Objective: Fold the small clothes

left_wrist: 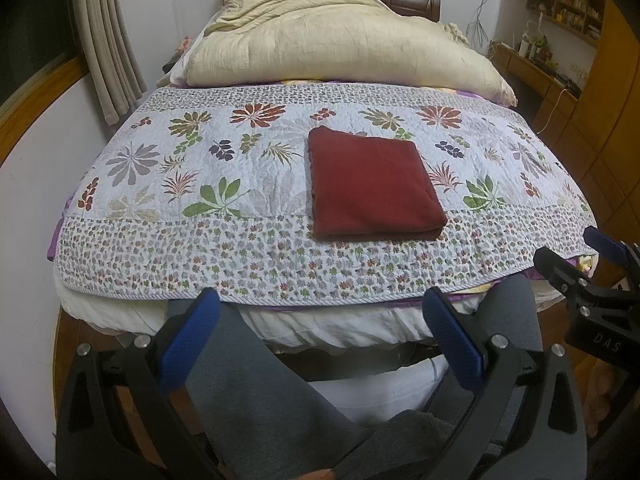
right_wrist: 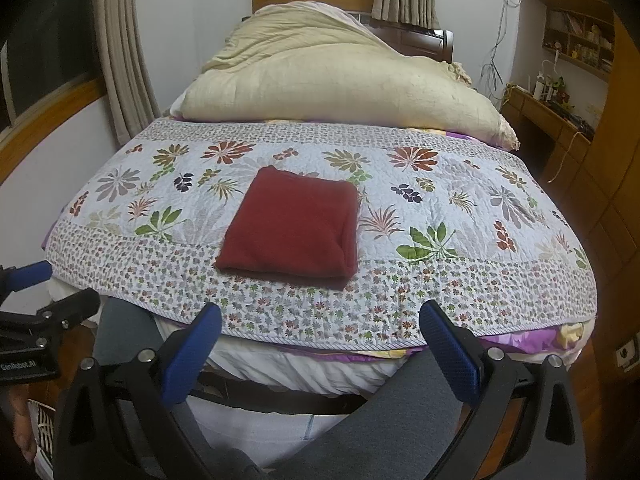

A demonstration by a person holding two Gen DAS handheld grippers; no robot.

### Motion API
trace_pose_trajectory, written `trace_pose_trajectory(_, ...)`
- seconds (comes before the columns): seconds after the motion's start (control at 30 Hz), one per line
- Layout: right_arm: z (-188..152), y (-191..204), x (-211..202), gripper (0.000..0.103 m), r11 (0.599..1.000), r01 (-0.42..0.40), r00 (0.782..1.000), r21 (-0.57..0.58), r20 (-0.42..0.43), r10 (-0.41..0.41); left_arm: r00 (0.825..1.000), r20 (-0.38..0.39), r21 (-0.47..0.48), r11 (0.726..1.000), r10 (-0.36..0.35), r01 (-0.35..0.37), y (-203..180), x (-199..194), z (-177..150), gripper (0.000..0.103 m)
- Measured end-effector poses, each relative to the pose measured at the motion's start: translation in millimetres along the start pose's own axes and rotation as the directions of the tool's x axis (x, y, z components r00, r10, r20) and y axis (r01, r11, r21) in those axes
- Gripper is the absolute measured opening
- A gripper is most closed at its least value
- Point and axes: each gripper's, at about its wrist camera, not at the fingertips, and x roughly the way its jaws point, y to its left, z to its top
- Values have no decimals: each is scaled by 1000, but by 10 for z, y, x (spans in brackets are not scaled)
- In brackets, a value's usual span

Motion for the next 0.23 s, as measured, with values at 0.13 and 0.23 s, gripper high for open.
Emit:
trace_pose_trajectory(0.13,-3,1,-5,99,1000,5,1000,-4,8,-5,1000,-8,1,1000,-1,1,3,20,-7,100)
trace_pose_trajectory(0.23,4,13,-7,99,1000,3,1000,-11,8,-3,1000,-7,1,1000,0,0,-4,13,-16,100)
